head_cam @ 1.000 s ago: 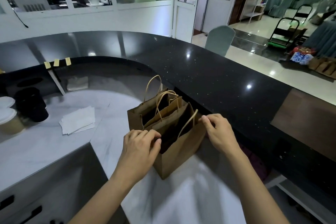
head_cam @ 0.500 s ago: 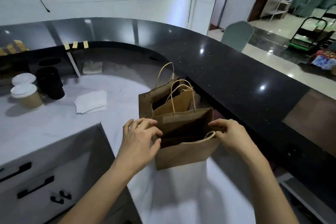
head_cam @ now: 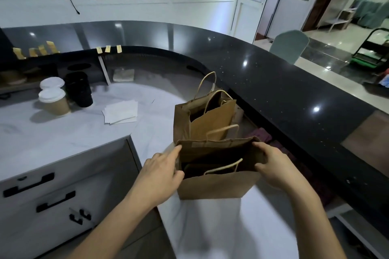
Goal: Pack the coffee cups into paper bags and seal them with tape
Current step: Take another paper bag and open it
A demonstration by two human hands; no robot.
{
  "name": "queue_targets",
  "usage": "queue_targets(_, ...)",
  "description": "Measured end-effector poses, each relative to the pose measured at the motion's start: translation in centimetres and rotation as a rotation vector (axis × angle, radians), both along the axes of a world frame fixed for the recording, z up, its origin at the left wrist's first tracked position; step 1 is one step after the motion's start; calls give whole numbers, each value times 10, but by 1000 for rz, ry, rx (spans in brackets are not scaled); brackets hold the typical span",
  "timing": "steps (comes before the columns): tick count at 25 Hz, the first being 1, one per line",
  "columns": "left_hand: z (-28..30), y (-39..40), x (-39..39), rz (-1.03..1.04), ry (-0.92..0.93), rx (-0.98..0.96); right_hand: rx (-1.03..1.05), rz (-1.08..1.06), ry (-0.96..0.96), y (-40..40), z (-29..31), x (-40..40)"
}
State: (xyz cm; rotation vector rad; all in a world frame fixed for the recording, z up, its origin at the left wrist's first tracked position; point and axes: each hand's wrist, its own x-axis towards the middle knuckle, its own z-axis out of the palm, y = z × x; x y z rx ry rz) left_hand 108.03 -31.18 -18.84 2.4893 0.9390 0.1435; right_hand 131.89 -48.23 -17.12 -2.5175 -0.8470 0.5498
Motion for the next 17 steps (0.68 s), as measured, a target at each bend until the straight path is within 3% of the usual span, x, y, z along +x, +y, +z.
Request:
queue_targets(10, 22, 34, -73, 19, -11, -177, 113, 41, 84, 27, -10, -58)
queue_targets(17, 19, 99, -150, 102, -38, -274, 137, 130, 82, 99, -3, -127)
